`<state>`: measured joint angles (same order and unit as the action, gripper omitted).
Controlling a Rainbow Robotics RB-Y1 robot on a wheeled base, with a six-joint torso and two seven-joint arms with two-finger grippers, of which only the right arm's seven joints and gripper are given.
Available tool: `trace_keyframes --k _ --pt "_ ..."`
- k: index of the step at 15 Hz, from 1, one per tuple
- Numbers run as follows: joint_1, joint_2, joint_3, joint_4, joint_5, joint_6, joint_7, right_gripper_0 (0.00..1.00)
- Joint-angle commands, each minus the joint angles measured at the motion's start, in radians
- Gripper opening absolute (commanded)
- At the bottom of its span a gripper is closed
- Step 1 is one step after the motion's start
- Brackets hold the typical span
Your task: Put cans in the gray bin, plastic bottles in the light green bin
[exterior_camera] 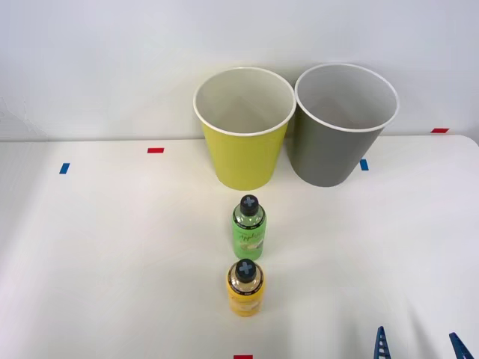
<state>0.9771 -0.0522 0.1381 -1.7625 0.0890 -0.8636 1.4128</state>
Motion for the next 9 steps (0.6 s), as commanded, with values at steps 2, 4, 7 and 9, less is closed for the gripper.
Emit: trace_keyframes --k 2,4,7,9 --pt "0.000 0.000 0.000 0.000 0.000 0.000 0.000 1.00" --pt "0.000 0.000 0.000 0.000 0.000 0.000 0.000 1.00" --pt "0.000 0.000 0.000 0.000 0.000 0.000 0.000 1.00" --pt "-0.017 -0.011 0.003 0.041 -0.009 0.008 0.000 1.00"
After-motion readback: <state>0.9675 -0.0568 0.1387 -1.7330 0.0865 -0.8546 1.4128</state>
